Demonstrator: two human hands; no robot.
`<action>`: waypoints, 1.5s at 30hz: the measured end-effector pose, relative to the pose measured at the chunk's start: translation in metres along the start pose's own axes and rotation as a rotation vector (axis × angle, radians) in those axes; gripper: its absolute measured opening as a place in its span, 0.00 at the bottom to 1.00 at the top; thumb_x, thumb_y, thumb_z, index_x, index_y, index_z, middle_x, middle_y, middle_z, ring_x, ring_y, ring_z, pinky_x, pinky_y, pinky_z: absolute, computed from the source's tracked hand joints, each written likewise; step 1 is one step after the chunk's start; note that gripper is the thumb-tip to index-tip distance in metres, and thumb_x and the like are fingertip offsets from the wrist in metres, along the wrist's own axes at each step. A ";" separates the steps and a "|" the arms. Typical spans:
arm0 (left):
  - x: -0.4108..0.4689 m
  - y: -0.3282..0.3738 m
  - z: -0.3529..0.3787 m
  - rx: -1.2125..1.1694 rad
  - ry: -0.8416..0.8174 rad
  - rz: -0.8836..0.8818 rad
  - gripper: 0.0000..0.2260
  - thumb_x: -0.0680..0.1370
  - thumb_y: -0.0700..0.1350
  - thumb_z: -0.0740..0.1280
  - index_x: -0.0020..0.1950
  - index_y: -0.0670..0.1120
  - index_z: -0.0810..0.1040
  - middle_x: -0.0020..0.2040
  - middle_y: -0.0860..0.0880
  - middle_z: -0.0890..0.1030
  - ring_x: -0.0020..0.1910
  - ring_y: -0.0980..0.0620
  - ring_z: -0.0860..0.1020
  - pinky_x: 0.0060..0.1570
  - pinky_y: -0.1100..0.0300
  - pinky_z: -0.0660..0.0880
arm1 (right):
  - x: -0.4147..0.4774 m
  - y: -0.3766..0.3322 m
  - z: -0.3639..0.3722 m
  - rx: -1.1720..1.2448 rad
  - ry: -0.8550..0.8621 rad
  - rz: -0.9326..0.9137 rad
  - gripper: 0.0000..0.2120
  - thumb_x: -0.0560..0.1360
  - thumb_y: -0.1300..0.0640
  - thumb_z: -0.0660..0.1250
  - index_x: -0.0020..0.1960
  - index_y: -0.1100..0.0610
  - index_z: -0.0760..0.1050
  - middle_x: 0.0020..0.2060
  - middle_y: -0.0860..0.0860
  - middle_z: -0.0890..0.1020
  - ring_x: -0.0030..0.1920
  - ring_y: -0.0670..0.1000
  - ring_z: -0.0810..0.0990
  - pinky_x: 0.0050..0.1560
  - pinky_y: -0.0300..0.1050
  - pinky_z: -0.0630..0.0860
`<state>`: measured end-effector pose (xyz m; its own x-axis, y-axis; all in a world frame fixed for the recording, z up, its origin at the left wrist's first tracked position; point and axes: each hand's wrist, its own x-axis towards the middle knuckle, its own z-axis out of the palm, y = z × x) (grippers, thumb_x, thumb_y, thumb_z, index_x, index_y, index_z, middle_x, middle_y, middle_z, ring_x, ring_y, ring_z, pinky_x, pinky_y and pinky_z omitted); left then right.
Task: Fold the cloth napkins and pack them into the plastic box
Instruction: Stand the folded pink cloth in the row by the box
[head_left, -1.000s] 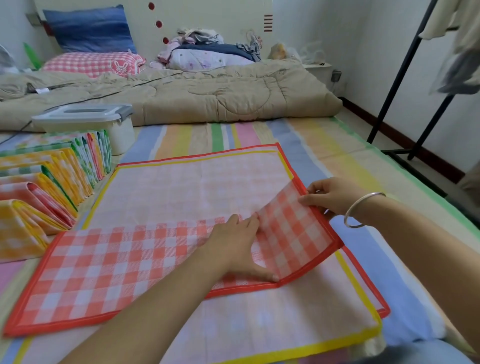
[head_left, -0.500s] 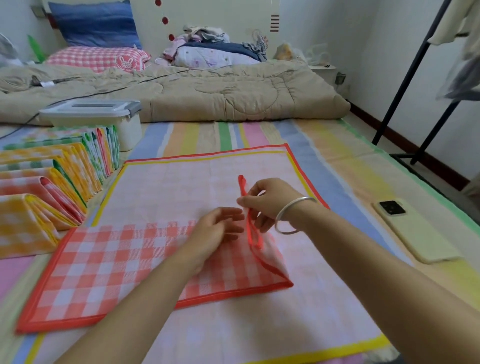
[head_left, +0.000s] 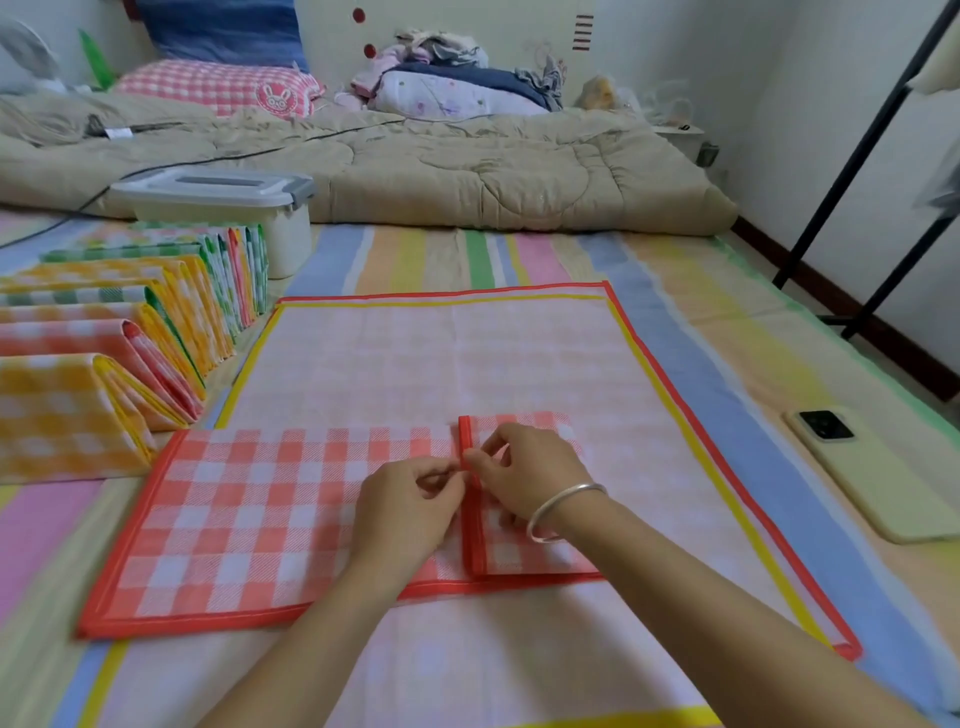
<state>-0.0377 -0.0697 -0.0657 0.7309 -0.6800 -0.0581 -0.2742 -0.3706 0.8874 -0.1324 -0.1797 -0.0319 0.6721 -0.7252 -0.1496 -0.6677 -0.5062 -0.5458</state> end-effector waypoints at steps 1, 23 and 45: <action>-0.001 0.000 0.001 0.021 0.003 0.009 0.07 0.75 0.46 0.74 0.52 0.53 0.86 0.38 0.55 0.86 0.36 0.57 0.83 0.43 0.52 0.82 | -0.001 0.003 -0.001 0.046 0.018 -0.004 0.11 0.78 0.45 0.62 0.51 0.50 0.77 0.41 0.47 0.83 0.39 0.51 0.83 0.48 0.48 0.79; -0.024 0.013 -0.006 0.564 -0.222 0.295 0.33 0.68 0.70 0.70 0.71 0.62 0.68 0.65 0.60 0.67 0.57 0.59 0.74 0.50 0.62 0.72 | 0.010 0.059 0.038 -0.423 0.105 -0.212 0.57 0.59 0.26 0.15 0.80 0.52 0.42 0.79 0.52 0.42 0.78 0.54 0.38 0.74 0.49 0.32; -0.023 0.000 -0.009 0.680 -0.385 0.313 0.31 0.69 0.65 0.70 0.68 0.52 0.74 0.68 0.54 0.68 0.65 0.53 0.69 0.61 0.54 0.72 | -0.009 0.018 0.038 -0.169 0.254 -0.557 0.26 0.75 0.56 0.51 0.72 0.58 0.70 0.71 0.55 0.71 0.74 0.57 0.65 0.75 0.58 0.58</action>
<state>-0.0489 -0.0479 -0.0606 0.3280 -0.9374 -0.1172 -0.8357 -0.3457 0.4268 -0.1382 -0.1646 -0.0718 0.8505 -0.4092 0.3305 -0.2951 -0.8913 -0.3443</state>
